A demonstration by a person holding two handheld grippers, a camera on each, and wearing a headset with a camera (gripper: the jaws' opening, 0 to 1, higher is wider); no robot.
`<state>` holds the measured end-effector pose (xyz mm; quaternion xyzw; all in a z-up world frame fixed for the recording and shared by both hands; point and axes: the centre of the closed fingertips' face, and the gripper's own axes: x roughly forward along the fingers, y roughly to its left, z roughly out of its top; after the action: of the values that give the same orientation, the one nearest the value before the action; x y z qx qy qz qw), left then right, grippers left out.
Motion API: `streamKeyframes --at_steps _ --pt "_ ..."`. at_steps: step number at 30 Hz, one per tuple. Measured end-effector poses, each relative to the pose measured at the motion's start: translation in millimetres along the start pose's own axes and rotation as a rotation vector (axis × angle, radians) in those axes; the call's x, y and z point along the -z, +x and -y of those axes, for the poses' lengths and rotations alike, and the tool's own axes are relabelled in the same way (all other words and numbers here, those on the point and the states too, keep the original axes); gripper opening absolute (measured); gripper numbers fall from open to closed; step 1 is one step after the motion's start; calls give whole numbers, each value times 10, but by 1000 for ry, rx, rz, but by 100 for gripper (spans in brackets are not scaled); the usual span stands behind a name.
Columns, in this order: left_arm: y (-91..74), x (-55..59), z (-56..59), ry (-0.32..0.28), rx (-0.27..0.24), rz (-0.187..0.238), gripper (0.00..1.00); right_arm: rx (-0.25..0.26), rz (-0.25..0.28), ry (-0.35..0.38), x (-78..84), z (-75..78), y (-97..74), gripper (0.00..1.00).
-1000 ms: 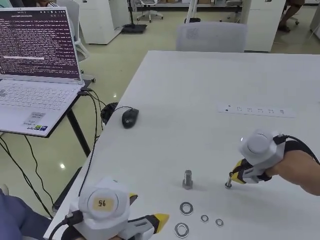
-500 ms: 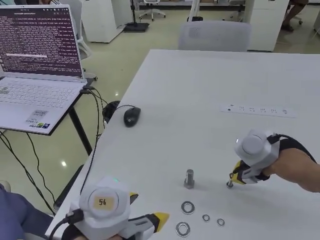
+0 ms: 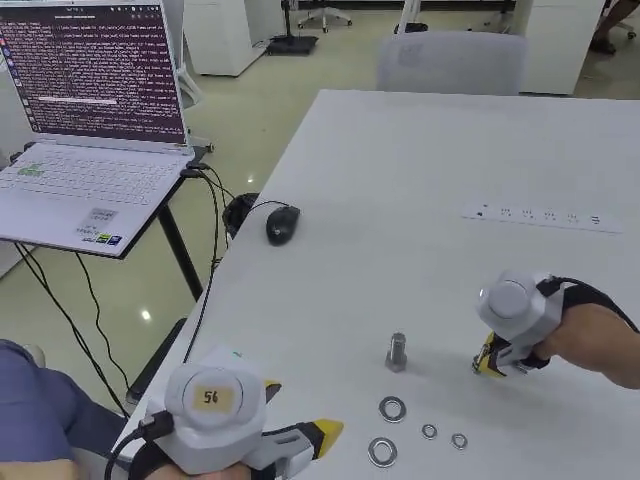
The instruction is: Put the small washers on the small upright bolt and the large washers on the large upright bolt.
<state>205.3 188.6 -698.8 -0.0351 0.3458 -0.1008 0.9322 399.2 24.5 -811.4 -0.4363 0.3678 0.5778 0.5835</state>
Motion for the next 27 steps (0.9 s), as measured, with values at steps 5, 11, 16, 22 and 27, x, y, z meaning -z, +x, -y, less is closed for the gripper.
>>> streamKeyframes --at_steps 5,11,16,22,27 --pt "7 -2 -15 -1 -2 -3 52 -5 10 34 17 9 -3 14" --pt "55 -26 48 7 13 -4 52 0 30 73 130 8 -74 17" --pt "74 -22 107 15 26 -5 52 8 22 100 348 -96 -127 17" --pt "85 -22 148 22 35 -5 52 -34 54 66 434 -411 -122 17" --pt "85 -67 161 31 38 1 52 -101 108 -4 287 -770 -89 17"
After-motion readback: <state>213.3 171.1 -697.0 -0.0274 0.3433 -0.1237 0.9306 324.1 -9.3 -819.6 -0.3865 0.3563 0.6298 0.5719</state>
